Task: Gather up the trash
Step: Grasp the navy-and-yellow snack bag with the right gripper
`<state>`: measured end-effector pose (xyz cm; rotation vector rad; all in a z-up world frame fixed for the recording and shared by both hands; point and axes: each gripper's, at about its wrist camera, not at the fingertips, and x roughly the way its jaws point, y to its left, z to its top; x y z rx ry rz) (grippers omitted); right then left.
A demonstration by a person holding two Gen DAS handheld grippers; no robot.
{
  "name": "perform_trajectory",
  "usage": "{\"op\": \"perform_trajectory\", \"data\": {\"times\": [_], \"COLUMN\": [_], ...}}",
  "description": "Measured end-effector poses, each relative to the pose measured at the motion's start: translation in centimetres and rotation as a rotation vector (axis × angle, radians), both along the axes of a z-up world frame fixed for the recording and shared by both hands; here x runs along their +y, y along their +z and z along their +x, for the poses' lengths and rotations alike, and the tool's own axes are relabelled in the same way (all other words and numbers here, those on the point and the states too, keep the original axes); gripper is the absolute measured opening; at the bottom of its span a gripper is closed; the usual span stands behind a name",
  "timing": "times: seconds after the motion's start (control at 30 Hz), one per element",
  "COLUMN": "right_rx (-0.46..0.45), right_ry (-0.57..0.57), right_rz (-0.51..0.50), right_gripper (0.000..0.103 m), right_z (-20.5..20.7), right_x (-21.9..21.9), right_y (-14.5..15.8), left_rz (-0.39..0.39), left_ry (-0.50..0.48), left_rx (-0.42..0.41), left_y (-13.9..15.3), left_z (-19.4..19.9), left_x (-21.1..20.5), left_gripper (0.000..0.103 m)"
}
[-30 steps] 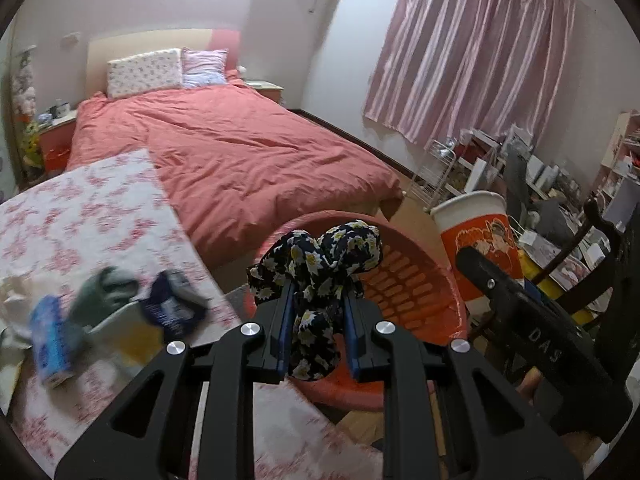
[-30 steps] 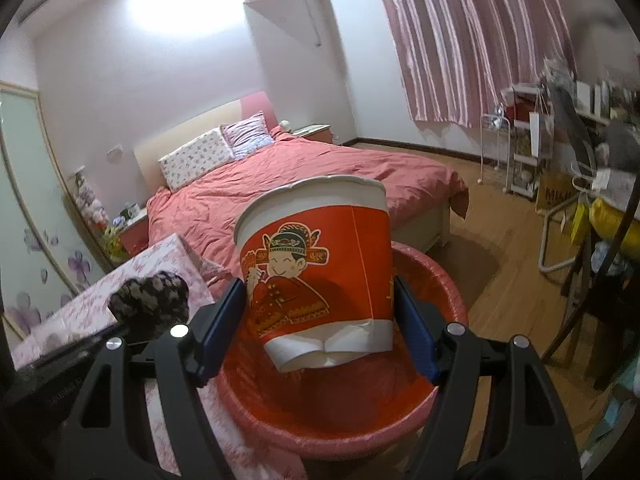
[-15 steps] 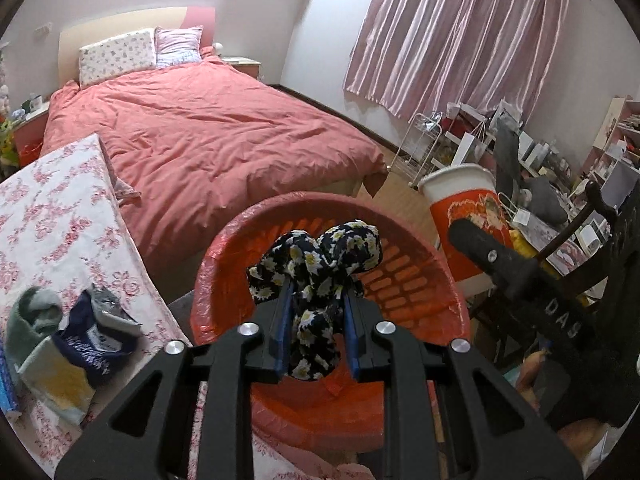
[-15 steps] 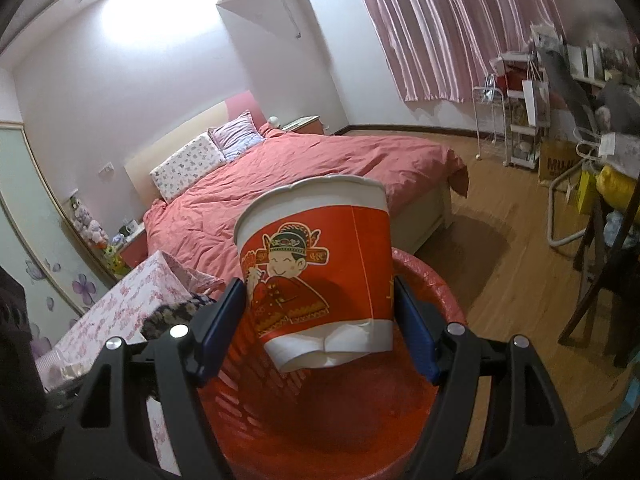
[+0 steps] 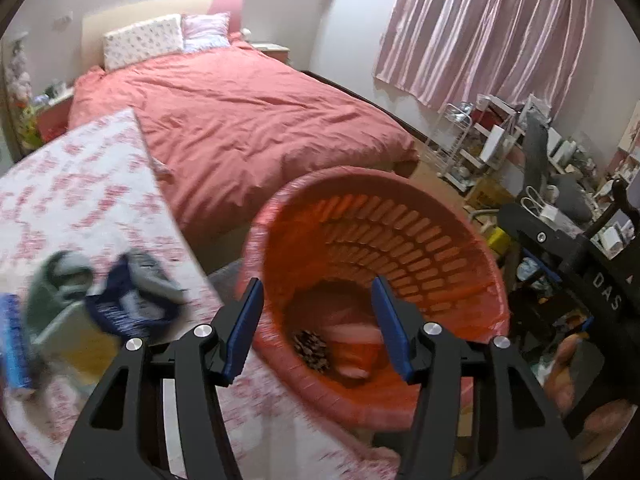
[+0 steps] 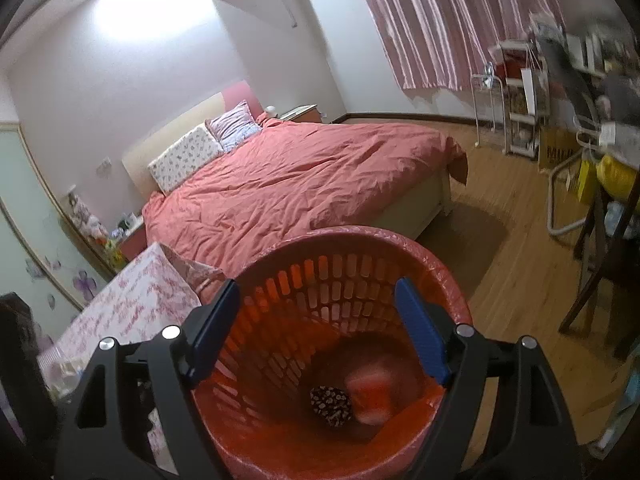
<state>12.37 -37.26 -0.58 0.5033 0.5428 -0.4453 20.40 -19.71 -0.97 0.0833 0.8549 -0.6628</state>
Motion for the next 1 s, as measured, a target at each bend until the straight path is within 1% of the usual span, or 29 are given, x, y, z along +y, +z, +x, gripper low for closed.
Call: {"op": "perform_trajectory", "data": {"times": [0.1,0.17,0.27,0.43,0.5,0.53,0.67,0.8,1.0], "right_rx": [0.008,0.013,0.025,0.055,0.067,0.073,0.110,0.145,0.193], "right_ry": [0.042,0.070,0.127,0.236,0.275,0.289,0.348,0.368,0.340], "right_rz": [-0.033,-0.043,-0.054,-0.047,-0.039,-0.039,-0.042,-0.032,-0.010], "right_gripper": [0.078,0.075,0.072,0.069,0.068,0.068,0.068,0.069,0.073], "right_z": [0.5,1.1,2.1,4.3,5.2,5.6,7.7,10.1,12.6], "right_x": [1.9,3.5,6.1,11.4,13.4,14.2,18.2,21.1,22.9], "right_y": [0.8,1.1,1.3,1.0,0.8,0.8,0.1,-0.7,-1.7], "left_rz": [0.029,0.044,0.065,0.080,0.083,0.087,0.085,0.075,0.046], "left_ry": [0.038,0.065,0.133,0.248,0.293,0.318,0.387,0.430,0.468], "left_rx": [-0.045,-0.063,-0.084,-0.125,-0.140,-0.149,-0.170,-0.166,-0.134], "left_y": [0.6,0.8,1.2,1.8,2.1,2.3,2.8,3.0,2.3], "left_z": [-0.5,-0.7,-0.8,-1.0,-1.1,-1.2,-1.4,-1.5,-1.3], "left_x": [1.9,3.3,6.2,11.1,13.0,13.9,17.4,20.0,22.7], "left_gripper": [0.062,0.062,0.062,0.063,0.065,0.068,0.068,0.068,0.068]}}
